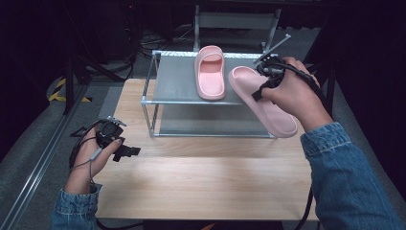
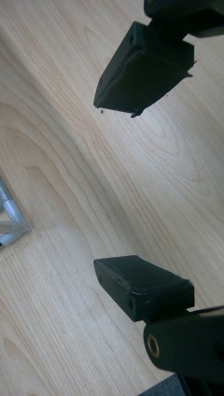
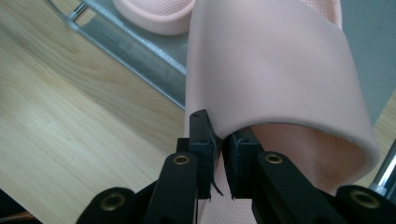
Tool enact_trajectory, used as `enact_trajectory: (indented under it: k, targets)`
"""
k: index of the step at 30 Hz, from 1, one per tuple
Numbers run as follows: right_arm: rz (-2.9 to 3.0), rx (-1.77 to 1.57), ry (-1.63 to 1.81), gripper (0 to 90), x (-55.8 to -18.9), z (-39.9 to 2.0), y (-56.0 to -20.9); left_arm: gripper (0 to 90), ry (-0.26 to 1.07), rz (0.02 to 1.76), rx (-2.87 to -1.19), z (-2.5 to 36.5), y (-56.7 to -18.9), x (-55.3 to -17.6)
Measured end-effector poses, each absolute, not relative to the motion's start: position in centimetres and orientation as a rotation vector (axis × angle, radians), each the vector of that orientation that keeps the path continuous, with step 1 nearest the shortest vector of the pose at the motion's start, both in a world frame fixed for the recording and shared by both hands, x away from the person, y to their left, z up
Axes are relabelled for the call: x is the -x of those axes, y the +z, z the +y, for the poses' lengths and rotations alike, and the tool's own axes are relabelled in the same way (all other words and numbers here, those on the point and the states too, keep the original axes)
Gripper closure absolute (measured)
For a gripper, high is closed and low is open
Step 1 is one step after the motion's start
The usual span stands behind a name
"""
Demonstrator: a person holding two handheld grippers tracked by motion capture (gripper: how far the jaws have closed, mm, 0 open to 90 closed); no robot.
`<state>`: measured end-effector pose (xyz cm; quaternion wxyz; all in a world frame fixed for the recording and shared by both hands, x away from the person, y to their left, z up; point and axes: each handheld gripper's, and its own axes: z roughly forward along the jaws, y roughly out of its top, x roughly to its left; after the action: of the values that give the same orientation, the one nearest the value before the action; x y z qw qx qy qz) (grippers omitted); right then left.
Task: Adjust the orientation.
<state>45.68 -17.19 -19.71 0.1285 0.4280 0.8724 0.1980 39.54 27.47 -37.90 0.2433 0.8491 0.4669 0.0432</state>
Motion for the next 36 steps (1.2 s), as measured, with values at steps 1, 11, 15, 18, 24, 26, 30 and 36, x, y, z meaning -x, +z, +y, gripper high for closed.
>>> enact_trajectory:
  k: [1, 11, 15, 18, 24, 26, 30, 36]
  targets:
    - [2.536, -1.251, 0.566, 82.9, -46.1, -17.0, -19.7, 19.7, 0.124, 1.272, -2.319, 27.5, -37.9, -39.6]
    - [2.523, -1.320, 0.475, 82.7, -49.8, -16.1, -20.6, 19.3, 0.115, 1.280, -2.311, 27.6, -37.9, -40.0]
    - [2.498, -1.343, 0.436, 82.4, -50.7, -15.8, -21.2, 18.9, 0.112, 1.286, -2.315, 27.5, -38.1, -40.1]
    - [2.481, -1.354, 0.423, 82.9, -51.6, -15.7, -21.6, 19.0, 0.111, 1.286, -2.315, 27.4, -38.2, -40.1]
    - [2.466, -1.367, 0.454, 83.2, -52.5, -15.5, -21.9, 19.0, 0.108, 1.295, -2.318, 27.5, -38.3, -40.2]
    - [2.468, -1.361, 0.461, 82.6, -52.6, -15.4, -22.0, 19.0, 0.106, 1.291, -2.323, 27.4, -38.3, -40.2]
    - [2.462, -1.340, 0.509, 78.9, -52.7, -15.3, -22.3, 19.0, 0.099, 1.289, -2.325, 27.3, -38.4, -40.2]
    - [2.430, -1.321, 0.582, 68.9, -51.7, -16.0, -21.6, 19.1, 0.098, 1.289, -2.334, 27.2, -38.5, -40.4]
